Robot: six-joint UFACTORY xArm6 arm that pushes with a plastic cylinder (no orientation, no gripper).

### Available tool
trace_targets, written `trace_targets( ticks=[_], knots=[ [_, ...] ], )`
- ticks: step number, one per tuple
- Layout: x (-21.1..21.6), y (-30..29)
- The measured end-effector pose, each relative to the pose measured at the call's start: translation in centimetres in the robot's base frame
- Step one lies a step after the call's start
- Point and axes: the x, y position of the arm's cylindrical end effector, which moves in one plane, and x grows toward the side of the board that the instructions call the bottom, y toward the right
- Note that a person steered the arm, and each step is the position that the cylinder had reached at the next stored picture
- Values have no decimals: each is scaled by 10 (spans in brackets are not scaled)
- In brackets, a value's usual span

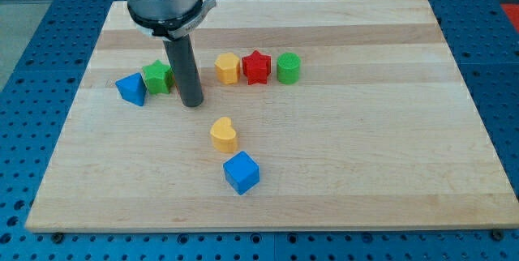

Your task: Separate the green star from the triangle

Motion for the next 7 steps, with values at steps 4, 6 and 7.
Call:
trace_targets(
  ticks=[4,6,7],
  knots=[
    [-9,1],
    [20,-26],
    [18,-59]
  ],
)
